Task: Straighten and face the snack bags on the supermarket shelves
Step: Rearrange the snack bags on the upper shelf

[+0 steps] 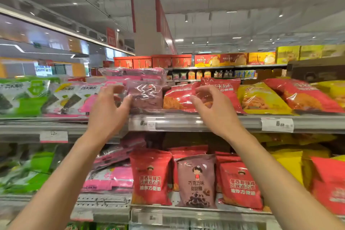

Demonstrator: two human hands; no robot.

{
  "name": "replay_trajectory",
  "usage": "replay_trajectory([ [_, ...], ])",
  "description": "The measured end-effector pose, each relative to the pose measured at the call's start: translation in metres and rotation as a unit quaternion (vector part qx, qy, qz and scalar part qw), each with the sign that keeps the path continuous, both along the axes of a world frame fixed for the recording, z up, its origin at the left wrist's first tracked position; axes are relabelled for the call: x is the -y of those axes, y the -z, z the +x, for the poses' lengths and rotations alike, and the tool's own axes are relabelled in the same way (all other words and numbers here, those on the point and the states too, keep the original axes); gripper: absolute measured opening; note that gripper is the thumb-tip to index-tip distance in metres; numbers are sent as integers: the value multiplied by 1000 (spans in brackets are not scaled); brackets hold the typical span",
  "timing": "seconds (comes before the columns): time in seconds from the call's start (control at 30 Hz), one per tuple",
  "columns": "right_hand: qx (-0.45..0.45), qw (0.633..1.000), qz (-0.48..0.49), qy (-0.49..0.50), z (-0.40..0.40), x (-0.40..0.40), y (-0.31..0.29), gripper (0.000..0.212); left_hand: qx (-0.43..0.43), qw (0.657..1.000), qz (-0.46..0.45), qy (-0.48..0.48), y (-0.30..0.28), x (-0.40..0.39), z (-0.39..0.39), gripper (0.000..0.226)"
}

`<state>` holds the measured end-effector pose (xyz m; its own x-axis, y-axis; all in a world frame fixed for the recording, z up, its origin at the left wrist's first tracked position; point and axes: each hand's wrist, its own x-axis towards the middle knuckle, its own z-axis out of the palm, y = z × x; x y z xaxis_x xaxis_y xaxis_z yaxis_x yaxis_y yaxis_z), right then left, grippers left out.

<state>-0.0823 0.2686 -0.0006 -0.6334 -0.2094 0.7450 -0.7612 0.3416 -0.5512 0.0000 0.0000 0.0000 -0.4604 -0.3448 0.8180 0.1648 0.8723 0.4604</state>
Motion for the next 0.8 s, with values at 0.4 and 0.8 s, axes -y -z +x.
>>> replay_trajectory([
  [0.4, 24, 961, 260, 92, -28, 108, -43, 38, 205, 957, -144, -146, -27, 5, -28, 36],
  [0.8, 180, 981, 57, -39, -22, 105, -41, 28, 110, 994, 3, 1, -22, 2, -27, 31],
])
